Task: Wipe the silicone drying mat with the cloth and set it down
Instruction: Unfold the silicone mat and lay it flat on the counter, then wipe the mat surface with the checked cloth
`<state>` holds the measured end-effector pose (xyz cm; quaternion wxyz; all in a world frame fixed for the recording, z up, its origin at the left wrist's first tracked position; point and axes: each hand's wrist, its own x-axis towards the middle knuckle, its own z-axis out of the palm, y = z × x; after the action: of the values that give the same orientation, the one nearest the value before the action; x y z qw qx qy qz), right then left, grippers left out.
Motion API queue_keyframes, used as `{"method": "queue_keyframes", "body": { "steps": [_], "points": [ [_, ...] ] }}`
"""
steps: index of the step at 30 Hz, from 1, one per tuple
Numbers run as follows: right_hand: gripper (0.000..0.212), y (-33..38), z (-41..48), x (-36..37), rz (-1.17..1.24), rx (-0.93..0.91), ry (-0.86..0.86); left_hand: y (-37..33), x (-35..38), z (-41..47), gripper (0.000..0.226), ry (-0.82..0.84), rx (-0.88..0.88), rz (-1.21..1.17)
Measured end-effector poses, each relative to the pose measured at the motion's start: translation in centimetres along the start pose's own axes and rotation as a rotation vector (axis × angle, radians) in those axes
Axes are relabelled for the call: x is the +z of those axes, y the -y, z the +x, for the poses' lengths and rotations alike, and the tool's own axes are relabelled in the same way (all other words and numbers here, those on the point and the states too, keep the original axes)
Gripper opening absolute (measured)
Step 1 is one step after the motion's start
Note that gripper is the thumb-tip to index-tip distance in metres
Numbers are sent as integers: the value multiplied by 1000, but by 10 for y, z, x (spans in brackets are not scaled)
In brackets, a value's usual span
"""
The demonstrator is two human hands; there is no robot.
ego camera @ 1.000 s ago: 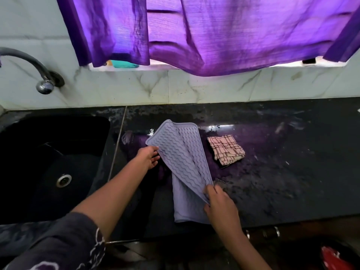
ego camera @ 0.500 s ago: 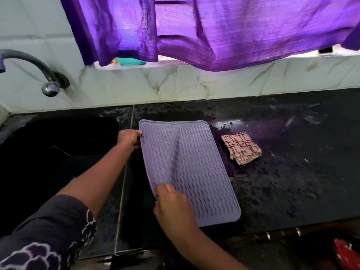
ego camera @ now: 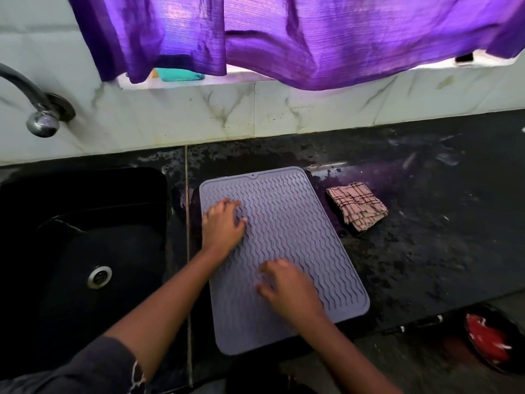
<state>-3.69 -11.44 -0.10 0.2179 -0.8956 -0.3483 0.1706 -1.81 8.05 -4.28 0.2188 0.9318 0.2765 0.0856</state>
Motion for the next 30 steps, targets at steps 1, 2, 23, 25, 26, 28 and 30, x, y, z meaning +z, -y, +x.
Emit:
{"method": "queue_keyframes", "body": {
  "steps": [1, 2, 23, 25, 26, 28, 30],
  "points": [
    [30, -17, 5, -7, 13, 34, -45, -6, 6, 1, 52, 43, 11, 23],
    [29, -34, 12, -15, 27, 70, -86, -12, 12, 2, 54, 75, 21, 43],
    [67, -253, 139, -149, -575, -266, 211, -35, 61, 10, 66, 85, -17, 226],
    [62, -244, 137, -147, -528, -215, 94, -35, 62, 8, 72, 66, -11, 240],
    [60, -238, 138, -145, -477, -178, 56, -35, 62, 8, 75, 65, -8, 246],
    [51, -226, 142, -145, -308, -106, -24, -35, 62, 8, 80, 75, -13, 243],
    [41, -214, 147, -149, -76, -37, -134, -39, 60, 9, 83, 79, -31, 259]
  ]
}}
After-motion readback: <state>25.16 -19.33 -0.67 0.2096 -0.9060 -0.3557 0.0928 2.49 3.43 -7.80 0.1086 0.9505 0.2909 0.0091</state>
